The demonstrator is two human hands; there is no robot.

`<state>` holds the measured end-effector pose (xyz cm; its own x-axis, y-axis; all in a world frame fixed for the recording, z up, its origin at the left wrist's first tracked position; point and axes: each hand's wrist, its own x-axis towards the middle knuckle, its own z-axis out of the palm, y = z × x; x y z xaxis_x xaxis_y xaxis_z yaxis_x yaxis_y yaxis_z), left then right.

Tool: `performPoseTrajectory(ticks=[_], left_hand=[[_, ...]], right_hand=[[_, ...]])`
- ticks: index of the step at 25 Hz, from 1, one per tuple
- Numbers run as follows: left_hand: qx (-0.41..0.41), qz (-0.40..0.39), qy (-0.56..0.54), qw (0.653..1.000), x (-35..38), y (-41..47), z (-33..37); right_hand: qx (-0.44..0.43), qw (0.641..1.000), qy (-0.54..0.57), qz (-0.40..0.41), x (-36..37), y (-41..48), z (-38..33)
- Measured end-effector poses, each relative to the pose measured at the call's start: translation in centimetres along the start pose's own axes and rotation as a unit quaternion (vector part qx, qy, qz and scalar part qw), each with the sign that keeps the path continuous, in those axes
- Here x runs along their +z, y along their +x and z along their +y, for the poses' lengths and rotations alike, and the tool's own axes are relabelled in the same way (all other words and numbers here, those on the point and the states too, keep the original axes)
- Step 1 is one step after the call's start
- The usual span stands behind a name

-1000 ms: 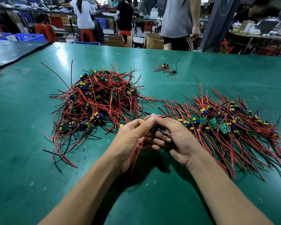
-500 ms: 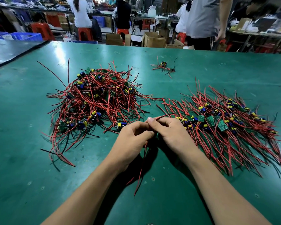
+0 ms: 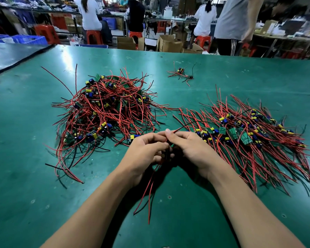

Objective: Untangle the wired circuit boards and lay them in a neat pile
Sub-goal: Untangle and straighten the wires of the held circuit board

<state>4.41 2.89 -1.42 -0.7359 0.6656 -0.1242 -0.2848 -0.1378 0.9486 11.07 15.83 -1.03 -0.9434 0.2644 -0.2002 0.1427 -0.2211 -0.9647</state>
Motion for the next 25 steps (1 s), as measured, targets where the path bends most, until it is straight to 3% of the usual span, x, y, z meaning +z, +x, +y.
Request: performPoseTrajectory(ticks=[3, 7, 9, 15, 20, 25], left_hand=[[0.004, 0.015, 0.029, 0.999, 0.3, -0.1, 0.0], [0.002, 0.013, 0.116, 0.993, 0.5, -0.3, 0.0], [0.002, 0.006, 0.131, 0.991, 0.7, -0.4, 0.1], [-0.006, -0.005, 0.089, 0.996, 0.7, -0.8, 0.2], [-0.004, 0.007, 0.059, 0.998, 0.5, -0.8, -0.1], [0.006, -0.004, 0.066, 0.998, 0.4, -0.6, -0.5]], right_hand=[[-0.021, 1.0, -0.014, 0.019, -0.1, -0.1, -0.2], [-0.082, 0.967, -0.175, 0.167, -0.9, 0.4, -0.3], [-0.097, 0.957, -0.192, 0.193, -1.1, 0.8, 0.0], [-0.021, 0.998, 0.026, 0.054, -0.4, 0.6, -0.4], [0.007, 1.0, 0.019, -0.024, 0.4, -0.2, -0.2], [-0.009, 1.0, 0.003, 0.008, 0.5, -0.1, 0.2]])
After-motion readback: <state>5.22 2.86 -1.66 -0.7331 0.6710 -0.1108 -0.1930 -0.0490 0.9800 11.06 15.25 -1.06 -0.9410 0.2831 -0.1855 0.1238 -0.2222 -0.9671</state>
